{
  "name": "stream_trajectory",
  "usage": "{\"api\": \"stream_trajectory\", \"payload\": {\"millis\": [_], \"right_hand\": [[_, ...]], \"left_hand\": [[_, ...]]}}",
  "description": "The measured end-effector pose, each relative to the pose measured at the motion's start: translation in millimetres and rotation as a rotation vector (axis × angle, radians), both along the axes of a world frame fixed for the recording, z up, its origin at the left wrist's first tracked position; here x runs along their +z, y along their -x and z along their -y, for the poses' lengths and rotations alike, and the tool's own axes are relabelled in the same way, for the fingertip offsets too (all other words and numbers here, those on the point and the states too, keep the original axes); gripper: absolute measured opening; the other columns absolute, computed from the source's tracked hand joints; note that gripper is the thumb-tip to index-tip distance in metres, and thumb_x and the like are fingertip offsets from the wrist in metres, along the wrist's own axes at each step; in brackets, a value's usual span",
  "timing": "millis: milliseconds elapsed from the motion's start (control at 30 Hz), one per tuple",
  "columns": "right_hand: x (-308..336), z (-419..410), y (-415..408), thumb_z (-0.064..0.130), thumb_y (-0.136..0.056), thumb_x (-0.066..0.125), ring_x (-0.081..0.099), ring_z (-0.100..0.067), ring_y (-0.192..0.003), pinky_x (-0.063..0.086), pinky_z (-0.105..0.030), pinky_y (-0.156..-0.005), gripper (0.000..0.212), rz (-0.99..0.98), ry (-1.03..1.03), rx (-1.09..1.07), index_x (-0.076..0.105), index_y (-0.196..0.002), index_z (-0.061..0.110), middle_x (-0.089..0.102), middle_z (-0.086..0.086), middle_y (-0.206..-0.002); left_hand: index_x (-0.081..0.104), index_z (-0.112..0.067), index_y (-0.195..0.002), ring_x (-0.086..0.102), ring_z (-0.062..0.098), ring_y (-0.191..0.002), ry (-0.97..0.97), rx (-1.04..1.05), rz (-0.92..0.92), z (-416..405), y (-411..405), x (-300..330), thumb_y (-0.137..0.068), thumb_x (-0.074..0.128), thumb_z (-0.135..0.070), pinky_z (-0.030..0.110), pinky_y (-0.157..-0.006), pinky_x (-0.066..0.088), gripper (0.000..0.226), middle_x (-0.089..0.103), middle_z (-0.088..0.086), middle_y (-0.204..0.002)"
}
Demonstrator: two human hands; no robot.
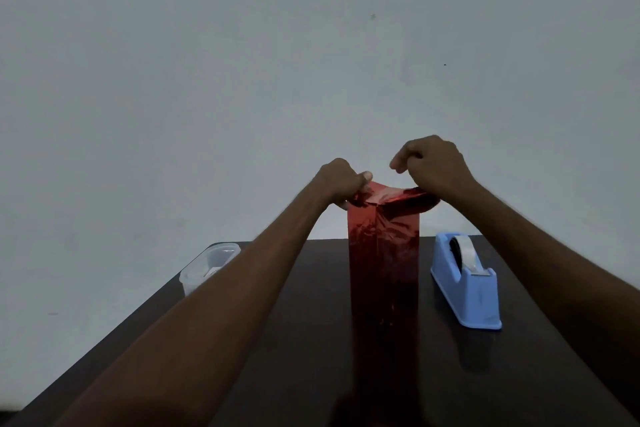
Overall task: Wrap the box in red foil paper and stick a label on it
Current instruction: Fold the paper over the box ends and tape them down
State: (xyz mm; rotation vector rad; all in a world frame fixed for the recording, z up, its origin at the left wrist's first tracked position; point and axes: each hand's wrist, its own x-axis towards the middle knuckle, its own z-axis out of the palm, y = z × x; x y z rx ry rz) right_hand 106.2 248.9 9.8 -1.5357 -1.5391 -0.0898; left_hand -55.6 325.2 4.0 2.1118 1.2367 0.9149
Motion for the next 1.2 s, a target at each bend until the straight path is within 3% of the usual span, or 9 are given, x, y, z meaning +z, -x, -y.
{"api": "stream_trajectory", "payload": {"millis": [133, 233, 400, 533, 767, 833, 933, 1100, 1200], "right_hand": [[-6.8, 21.8, 21.1, 0.008, -0.082, 0.049, 0.067, -0.016, -0.084, 0.052, -0.030, -0.076, 0.031, 0.293, 0.124, 0.037, 0.077, -0.086, 0.022, 0.074, 0.005, -0.085], [-23.9, 23.9, 32.0, 0.037, -0.085, 0.052, 0.065, -0.022, -0.086, 0.048, -0.033, -0.079, 0.025, 0.480, 0.116, -0.009, 0.072, -0.090, 0.023, 0.071, 0.004, -0.087], [-52.7, 17.6, 48.6, 0.062, -0.083, 0.052, 0.056, -0.030, -0.097, 0.038, -0.043, -0.089, 0.052, 0.767, -0.027, -0.209, 0.062, -0.106, 0.016, 0.064, -0.005, -0.100], [-50.1, 17.1, 43.6, 0.046, -0.076, 0.038, 0.052, -0.029, -0.100, 0.036, -0.041, -0.091, 0.049, 0.689, -0.007, -0.189, 0.063, -0.104, 0.014, 0.063, -0.005, -0.098], [-29.6, 17.5, 35.8, 0.045, -0.074, 0.018, 0.054, -0.029, -0.094, 0.037, -0.039, -0.087, 0.063, 0.556, 0.105, -0.075, 0.069, -0.090, 0.011, 0.067, -0.005, -0.086], [-13.2, 17.1, 32.6, 0.038, -0.076, 0.028, 0.060, -0.027, -0.096, 0.043, -0.038, -0.089, 0.054, 0.381, 0.175, 0.046, 0.072, -0.092, 0.011, 0.071, -0.004, -0.090], [10.1, 16.4, 18.0, 0.008, -0.082, 0.048, 0.060, -0.015, -0.098, 0.046, -0.027, -0.082, 0.031, 0.093, 0.238, 0.202, 0.075, -0.097, 0.012, 0.072, -0.001, -0.102], [7.0, 7.8, -25.7, -0.018, -0.081, 0.036, 0.061, 0.000, -0.091, 0.047, -0.018, -0.080, 0.053, 0.095, 0.270, 0.222, 0.076, -0.100, 0.010, 0.074, -0.002, -0.103], [-14.1, -2.4, -43.7, -0.023, -0.081, 0.037, 0.066, -0.010, -0.095, 0.046, -0.018, -0.077, 0.061, 0.073, 0.334, 0.287, 0.078, -0.097, 0.020, 0.074, 0.002, -0.105]], "left_hand": [[0.066, -0.003, -0.113, 0.066, 0.022, -0.091, 0.031, 0.029, -0.059, 19.4, 9.4, 12.0, -0.093, 0.062, -0.017, 0.021, -0.075, 0.045, 0.025, 0.073, 0.004, -0.109], [0.072, 0.003, -0.097, 0.066, 0.024, -0.073, 0.014, 0.068, -0.116, 18.1, 14.4, 10.8, -0.089, 0.060, -0.010, 0.035, -0.089, 0.057, 0.019, 0.074, 0.014, -0.104], [0.074, -0.004, -0.098, 0.071, 0.026, -0.079, -0.169, 0.131, -0.094, 14.4, 30.1, 3.9, -0.090, 0.064, -0.034, 0.039, -0.077, 0.061, 0.032, 0.074, 0.008, -0.095], [0.063, -0.002, -0.100, 0.071, 0.025, -0.072, 0.153, 0.112, 0.039, 12.4, 26.6, -5.0, -0.084, 0.071, -0.048, 0.033, -0.068, 0.062, 0.050, 0.072, 0.012, -0.089], [0.054, -0.004, -0.076, 0.062, 0.015, -0.061, 0.318, 0.093, 0.333, 5.5, 6.0, -11.2, -0.080, 0.076, 0.003, 0.024, -0.053, 0.058, 0.023, 0.061, 0.009, -0.078], [0.055, -0.001, -0.098, 0.065, 0.020, -0.078, 0.267, 0.074, 0.390, -0.1, 2.9, -8.4, -0.074, 0.077, 0.012, 0.022, -0.052, 0.058, 0.034, 0.061, 0.012, -0.096], [0.028, -0.006, -0.150, 0.062, 0.034, -0.111, 0.262, -0.029, 0.375, -14.2, 3.4, -6.9, -0.068, 0.082, 0.011, 0.037, -0.083, 0.059, 0.100, 0.050, 0.024, -0.137], [0.021, -0.005, -0.154, 0.066, 0.026, -0.093, 0.248, -0.176, 0.367, -31.4, 12.4, -8.1, -0.073, 0.075, 0.016, 0.026, -0.065, 0.060, 0.100, 0.052, 0.026, -0.134], [0.022, -0.002, -0.153, 0.066, 0.023, -0.092, 0.246, -0.221, 0.370, -40.8, 13.4, -7.7, -0.075, 0.074, 0.016, 0.022, -0.063, 0.057, 0.096, 0.058, 0.021, -0.123]]}}
